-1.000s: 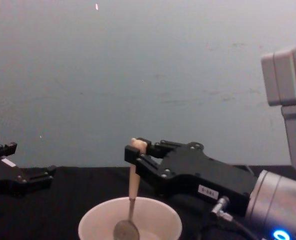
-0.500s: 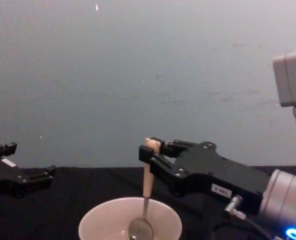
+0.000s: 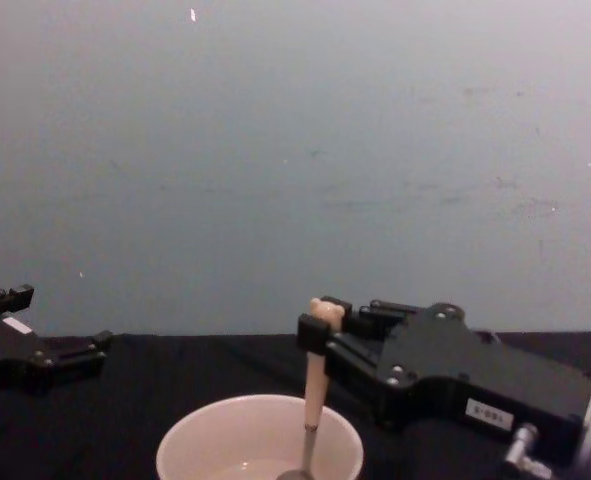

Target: Pick up the stirring spoon with one hand, stir inside the cup, then place it back in its original position.

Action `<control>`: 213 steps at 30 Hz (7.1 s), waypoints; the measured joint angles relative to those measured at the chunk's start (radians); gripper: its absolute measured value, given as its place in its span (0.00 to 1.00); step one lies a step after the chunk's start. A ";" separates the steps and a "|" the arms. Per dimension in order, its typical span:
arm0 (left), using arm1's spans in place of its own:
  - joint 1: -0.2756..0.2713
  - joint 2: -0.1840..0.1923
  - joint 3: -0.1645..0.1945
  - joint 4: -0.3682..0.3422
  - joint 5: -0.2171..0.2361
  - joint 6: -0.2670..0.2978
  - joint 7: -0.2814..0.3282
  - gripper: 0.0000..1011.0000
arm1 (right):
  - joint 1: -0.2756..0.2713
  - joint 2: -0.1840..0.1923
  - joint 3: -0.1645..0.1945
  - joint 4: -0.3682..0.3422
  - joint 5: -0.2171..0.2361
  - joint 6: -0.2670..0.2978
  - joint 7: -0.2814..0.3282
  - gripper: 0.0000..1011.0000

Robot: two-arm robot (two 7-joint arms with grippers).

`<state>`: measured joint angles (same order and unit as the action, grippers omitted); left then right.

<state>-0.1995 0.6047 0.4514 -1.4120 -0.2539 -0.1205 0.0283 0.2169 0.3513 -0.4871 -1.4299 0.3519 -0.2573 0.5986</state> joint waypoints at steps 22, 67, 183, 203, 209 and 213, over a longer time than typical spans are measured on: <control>0.000 0.000 0.000 0.000 0.000 0.000 0.000 0.99 | 0.067 -0.085 -0.050 0.088 -0.040 -0.019 -0.038 0.21; 0.000 0.000 0.000 0.000 0.000 0.000 0.000 0.99 | -0.012 -0.035 -0.026 -0.016 -0.019 0.004 -0.015 0.21; 0.000 0.000 0.000 0.000 0.000 0.000 0.000 0.99 | 0.080 -0.106 -0.002 0.087 -0.060 -0.025 -0.053 0.21; 0.000 0.000 0.000 0.000 0.000 0.000 0.000 0.99 | 0.044 -0.026 0.114 -0.136 0.073 -0.034 -0.056 0.21; 0.000 0.000 0.000 0.000 0.000 0.000 0.000 0.99 | 0.019 0.011 0.160 -0.187 0.086 -0.019 -0.085 0.21; 0.000 0.000 0.000 0.000 0.000 0.000 0.000 0.99 | -0.003 0.036 0.185 -0.217 0.089 0.001 -0.101 0.21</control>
<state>-0.1995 0.6047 0.4514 -1.4120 -0.2539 -0.1205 0.0283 0.2142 0.3868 -0.3024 -1.6472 0.4410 -0.2565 0.4976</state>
